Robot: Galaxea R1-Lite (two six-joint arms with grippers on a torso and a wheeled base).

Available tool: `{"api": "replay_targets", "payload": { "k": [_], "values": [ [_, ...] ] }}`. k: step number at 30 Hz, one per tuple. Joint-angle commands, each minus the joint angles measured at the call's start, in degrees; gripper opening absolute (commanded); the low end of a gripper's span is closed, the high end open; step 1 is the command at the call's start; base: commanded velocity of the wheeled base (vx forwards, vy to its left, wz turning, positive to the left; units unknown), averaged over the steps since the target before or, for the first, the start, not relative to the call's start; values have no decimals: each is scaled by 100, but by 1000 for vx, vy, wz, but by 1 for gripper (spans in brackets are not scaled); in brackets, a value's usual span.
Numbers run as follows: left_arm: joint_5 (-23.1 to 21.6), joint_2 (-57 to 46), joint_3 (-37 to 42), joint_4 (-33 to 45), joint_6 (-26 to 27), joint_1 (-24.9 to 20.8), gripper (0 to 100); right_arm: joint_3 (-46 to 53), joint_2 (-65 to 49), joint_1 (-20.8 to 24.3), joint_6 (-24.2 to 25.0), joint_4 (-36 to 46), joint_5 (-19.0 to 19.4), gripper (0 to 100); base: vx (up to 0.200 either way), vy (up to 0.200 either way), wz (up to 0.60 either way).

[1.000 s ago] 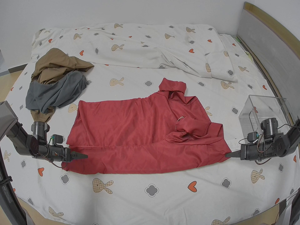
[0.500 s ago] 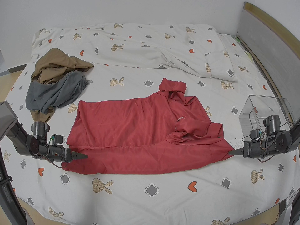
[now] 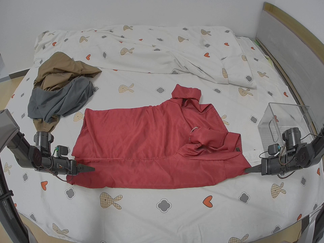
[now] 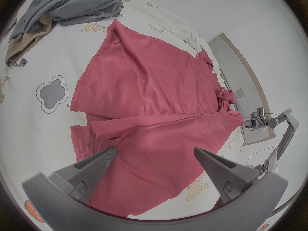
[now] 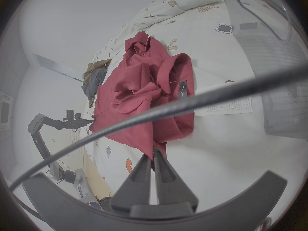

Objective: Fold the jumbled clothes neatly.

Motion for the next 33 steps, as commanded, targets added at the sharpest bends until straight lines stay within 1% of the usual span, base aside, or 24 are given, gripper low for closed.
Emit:
{"api": "replay_targets", "payload": {
  "k": [1, 4, 5, 7, 8, 10, 14, 16, 19, 22, 25, 26, 27, 28, 29, 30, 31, 33],
  "values": [
    [-2, -10, -11, -1, 0, 5, 100, -13, 6, -74, -18, -45, -80, 100, 0, 0, 0],
    [-2, -36, -11, -1, 0, 14, 100, -83, -73, -355, -27, -45, -168, 100, 0, 0, 0],
    [-2, -36, -11, -1, 0, 14, 100, -83, -73, -355, -27, -45, -168, 100, 0, 0, 0],
    [-2, -98, -11, -1, -9, 41, 100, -197, -407, -610, -62, -45, -168, 100, 0, 0, 0],
    [-2, -106, -11, 8, -9, 58, 100, -206, -495, -654, -62, -45, -168, 100, 0, 0, 0],
    [-2, -124, -29, 17, -18, 93, 100, -241, -706, -663, -53, -36, -168, 100, 0, 0, 0],
    [-2, -212, -29, 17, -18, 172, 100, -250, -978, -540, -36, -36, -151, 100, 0, 0, 0],
    [7, -396, -29, 25, -27, 269, 100, -259, -1145, -197, 17, -45, -159, 100, 0, 0, 0],
    [-2, -572, -29, 25, -27, 357, 100, -338, -1172, 111, 131, -54, -159, 100, 0, 0, 0],
    [-2, -730, -29, 25, -36, 419, 100, -523, -1128, 498, 368, -63, -168, 100, 0, 0, 0],
    [-2, -801, -29, 8, -36, 471, 100, -795, -1049, 779, 544, -63, -195, 100, 0, 0, 0],
    [-2, -801, -29, 8, -36, 471, 100, -830, -1022, 796, 553, -63, -203, 100, 0, 0, 0],
    [7, -801, -37, -1, -36, 471, 100, -971, -890, 884, 579, -63, -326, 100, 0, 0, 0],
    [7, -801, -37, -1, -36, 480, 100, -1138, -723, 990, 588, -54, -555, 100, 0, 0, 0],
    [7, -809, -37, -1, -36, 480, 100, -1155, -706, 1007, 588, -54, -573, 100, 0, 0, 0],
    [7, -853, -37, -1, -53, 506, 100, -1375, -513, 1183, 588, -45, -1030, 100, 0, 0, 0],
    [7, -915, -29, 8, -53, 506, 100, -1489, -389, 1297, 597, -45, -1311, 100, 0, 0, 0],
    [7, -1064, 6, 25, -62, 506, 100, -1691, -152, 1508, 597, -36, -1750, 100, 0, 0, 0]
  ]
}}
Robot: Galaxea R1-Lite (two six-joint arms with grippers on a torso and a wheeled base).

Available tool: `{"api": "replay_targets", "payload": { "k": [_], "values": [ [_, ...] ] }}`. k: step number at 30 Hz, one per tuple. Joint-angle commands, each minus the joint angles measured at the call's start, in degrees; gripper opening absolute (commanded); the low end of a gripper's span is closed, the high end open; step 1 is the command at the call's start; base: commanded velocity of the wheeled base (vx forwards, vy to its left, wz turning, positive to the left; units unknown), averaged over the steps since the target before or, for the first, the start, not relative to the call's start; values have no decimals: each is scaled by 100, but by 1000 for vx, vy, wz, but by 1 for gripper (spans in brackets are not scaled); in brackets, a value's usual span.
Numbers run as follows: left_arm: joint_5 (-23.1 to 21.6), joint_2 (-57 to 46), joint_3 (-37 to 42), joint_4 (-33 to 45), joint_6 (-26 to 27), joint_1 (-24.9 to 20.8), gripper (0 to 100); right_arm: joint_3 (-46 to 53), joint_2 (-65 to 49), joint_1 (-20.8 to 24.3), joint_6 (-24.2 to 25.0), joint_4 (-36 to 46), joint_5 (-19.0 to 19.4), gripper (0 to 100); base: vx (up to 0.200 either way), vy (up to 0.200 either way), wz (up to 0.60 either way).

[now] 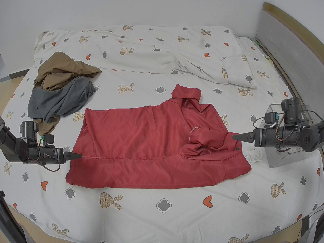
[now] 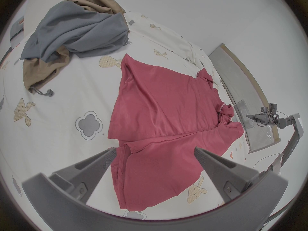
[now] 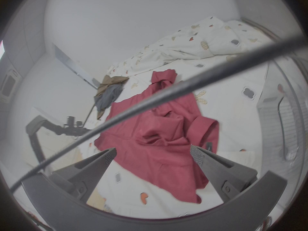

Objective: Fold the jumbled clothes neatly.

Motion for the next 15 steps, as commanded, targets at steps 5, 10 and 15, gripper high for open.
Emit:
{"api": "replay_targets", "payload": {
  "k": [5, 10, 15],
  "values": [
    [4, -734, 83, 76, -238, -50, 100, -1023, 1094, 911, 28, 21, -1153, 100, 0, 0, 0],
    [4, -1244, 224, 137, -370, -173, 100, -1559, 1595, 1007, 28, 48, -1214, 100, 0, 0, 0],
    [4, -1481, 356, 129, -343, -296, 100, -1937, 1876, 955, 28, 21, -1161, 100, 0, 0, 0]
  ]
}}
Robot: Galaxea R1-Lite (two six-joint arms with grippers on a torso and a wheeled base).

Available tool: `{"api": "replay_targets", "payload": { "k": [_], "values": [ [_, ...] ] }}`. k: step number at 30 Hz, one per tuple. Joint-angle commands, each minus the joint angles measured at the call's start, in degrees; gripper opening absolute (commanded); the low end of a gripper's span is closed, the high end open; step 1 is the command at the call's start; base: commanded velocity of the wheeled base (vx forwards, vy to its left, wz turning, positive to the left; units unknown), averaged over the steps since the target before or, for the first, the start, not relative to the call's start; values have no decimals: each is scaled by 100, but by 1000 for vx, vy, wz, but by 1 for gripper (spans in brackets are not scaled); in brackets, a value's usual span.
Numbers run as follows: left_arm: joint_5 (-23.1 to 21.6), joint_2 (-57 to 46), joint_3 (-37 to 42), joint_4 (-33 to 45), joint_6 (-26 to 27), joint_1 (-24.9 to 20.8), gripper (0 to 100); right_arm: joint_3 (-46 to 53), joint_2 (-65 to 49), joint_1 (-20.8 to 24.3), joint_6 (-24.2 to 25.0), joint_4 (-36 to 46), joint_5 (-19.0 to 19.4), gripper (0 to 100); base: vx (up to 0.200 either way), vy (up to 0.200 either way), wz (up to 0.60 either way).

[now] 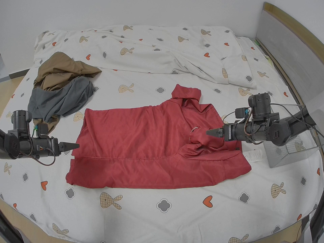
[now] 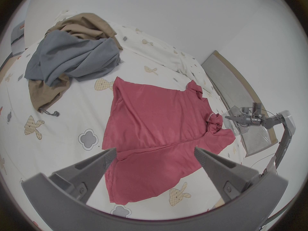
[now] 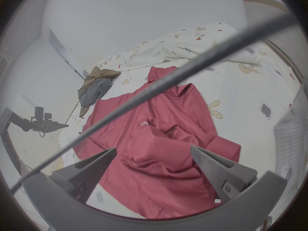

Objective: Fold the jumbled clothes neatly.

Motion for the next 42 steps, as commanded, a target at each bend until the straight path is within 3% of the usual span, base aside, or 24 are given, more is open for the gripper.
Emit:
{"api": "replay_targets", "payload": {
  "k": [1, 10, 18, 30, 39, 42],
  "values": [
    [2, -443, 151, -3, 17, -151, 100, -515, 547, 13, 8, 7, 24, 100, 0, 0, 0],
    [2, -373, 178, -21, 25, -169, 100, -832, 697, 118, 369, 25, 120, 100, 0, 0, 0],
    [2, -320, 195, -29, 52, -204, 100, -357, 635, 153, 887, 34, 797, 100, 0, 0, 0],
    [2, -294, 248, -29, 131, -274, 100, 706, 73, 276, 870, 16, 815, 100, 0, 0, 0],
    [2, -250, 248, -29, 140, -292, 100, 566, 125, 250, 914, -19, 815, 100, 0, 0, 0],
    [2, -232, 248, -38, 140, -301, 100, 153, 134, 215, 1265, 16, 815, 100, 0, 0, 0]
  ]
}}
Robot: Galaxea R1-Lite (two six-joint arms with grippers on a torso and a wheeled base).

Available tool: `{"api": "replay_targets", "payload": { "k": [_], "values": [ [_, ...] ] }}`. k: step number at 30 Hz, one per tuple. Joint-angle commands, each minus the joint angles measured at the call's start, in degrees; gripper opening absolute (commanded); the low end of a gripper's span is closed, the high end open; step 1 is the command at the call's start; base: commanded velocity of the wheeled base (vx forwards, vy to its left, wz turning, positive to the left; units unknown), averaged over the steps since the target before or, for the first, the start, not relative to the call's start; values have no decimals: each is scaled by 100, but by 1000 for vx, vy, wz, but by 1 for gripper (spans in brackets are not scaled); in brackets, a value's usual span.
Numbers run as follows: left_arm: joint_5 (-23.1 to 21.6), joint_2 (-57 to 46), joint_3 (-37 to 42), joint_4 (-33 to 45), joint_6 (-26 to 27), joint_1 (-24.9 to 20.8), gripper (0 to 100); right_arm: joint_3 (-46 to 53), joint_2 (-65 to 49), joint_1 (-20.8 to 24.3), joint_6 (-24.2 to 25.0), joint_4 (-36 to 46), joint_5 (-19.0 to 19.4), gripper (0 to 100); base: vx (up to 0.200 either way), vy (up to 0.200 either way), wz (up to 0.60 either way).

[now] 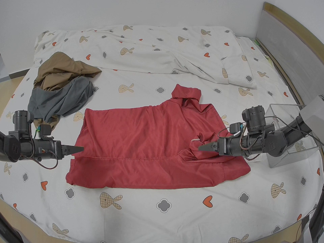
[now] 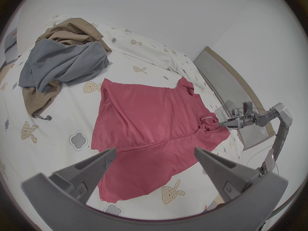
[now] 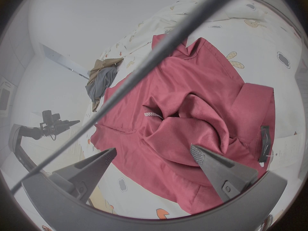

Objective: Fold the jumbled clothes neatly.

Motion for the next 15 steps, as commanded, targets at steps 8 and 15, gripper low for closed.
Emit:
{"api": "replay_targets", "payload": {
  "k": [8, 15],
  "values": [
    [-1, 45, 1, -8, 3, -1, 100, -634, -38, -48, 784, -4, -50, 100, 0, 0, 0],
    [-1, 53, 9, -8, 3, -10, 100, -932, 111, -285, 564, -13, -182, 100, 0, 0, 0]
  ]
}}
